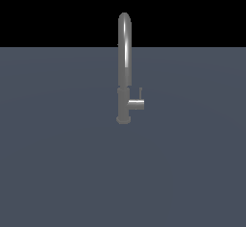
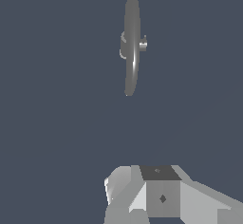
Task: Turn on the faucet by rotating a designated handle.
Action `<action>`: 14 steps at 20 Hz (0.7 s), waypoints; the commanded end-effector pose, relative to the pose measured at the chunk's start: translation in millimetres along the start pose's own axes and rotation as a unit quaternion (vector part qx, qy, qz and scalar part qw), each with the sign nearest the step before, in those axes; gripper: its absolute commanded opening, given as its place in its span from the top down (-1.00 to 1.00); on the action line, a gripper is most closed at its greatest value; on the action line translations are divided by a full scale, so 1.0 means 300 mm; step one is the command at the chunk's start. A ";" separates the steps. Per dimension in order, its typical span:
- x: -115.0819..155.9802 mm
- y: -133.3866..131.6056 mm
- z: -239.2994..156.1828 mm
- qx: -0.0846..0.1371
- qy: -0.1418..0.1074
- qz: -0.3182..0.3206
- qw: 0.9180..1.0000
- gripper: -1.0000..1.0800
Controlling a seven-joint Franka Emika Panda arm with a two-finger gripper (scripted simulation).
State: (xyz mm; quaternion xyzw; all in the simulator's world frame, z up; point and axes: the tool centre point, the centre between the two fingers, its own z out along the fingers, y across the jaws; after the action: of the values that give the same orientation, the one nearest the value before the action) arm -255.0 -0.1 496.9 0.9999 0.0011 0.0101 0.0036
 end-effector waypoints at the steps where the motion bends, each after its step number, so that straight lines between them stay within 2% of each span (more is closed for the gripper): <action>1: 0.000 0.000 0.000 0.000 0.000 0.000 1.000 1.00; 8: 0.022 0.000 0.004 0.007 -0.008 0.008 1.000 1.00; 14: 0.078 0.000 0.014 0.025 -0.026 0.027 0.999 1.00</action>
State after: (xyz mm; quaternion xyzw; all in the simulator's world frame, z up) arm -236.4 0.0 494.2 0.9996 -0.0199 -0.0107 -0.0169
